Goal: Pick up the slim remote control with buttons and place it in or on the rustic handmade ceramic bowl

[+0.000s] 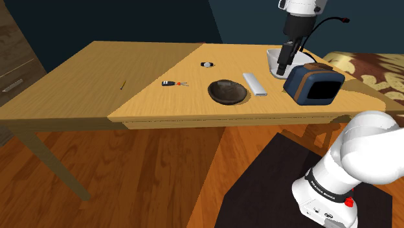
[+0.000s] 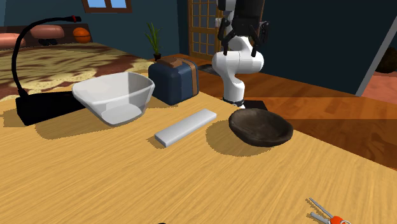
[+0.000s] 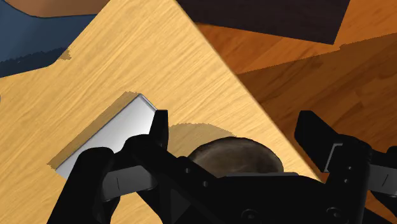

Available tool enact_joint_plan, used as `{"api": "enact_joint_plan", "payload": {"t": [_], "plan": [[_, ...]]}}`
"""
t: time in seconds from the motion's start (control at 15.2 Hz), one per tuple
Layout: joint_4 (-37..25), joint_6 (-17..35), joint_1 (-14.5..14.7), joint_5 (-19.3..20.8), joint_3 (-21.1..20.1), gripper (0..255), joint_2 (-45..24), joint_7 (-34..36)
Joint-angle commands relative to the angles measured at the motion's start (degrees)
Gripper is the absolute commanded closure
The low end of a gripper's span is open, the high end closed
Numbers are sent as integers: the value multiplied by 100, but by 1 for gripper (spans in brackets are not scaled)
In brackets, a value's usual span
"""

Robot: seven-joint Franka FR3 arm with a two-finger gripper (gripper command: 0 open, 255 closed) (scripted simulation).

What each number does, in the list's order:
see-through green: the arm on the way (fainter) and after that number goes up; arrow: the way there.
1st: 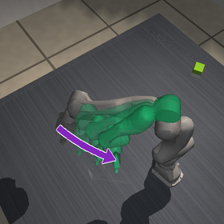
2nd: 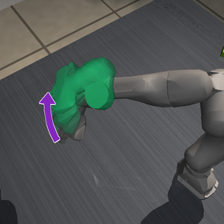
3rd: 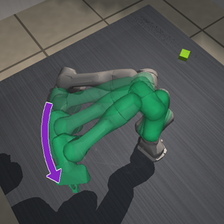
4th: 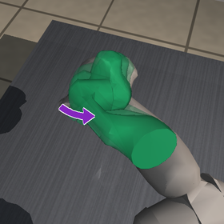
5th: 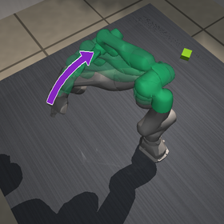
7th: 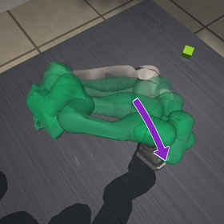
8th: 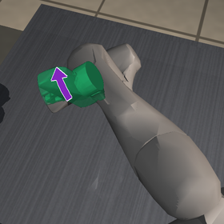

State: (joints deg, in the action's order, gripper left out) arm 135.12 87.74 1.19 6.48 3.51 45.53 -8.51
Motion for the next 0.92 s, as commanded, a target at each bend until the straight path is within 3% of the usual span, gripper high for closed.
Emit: {"api": "enact_joint_plan", "payload": {"t": [0.0, 0.86], "plan": [[0, 0, 0, 0, 0, 0, 0, 0], [-317, 2082, -747, -46, 558, 0, -2239, 1296]]}}
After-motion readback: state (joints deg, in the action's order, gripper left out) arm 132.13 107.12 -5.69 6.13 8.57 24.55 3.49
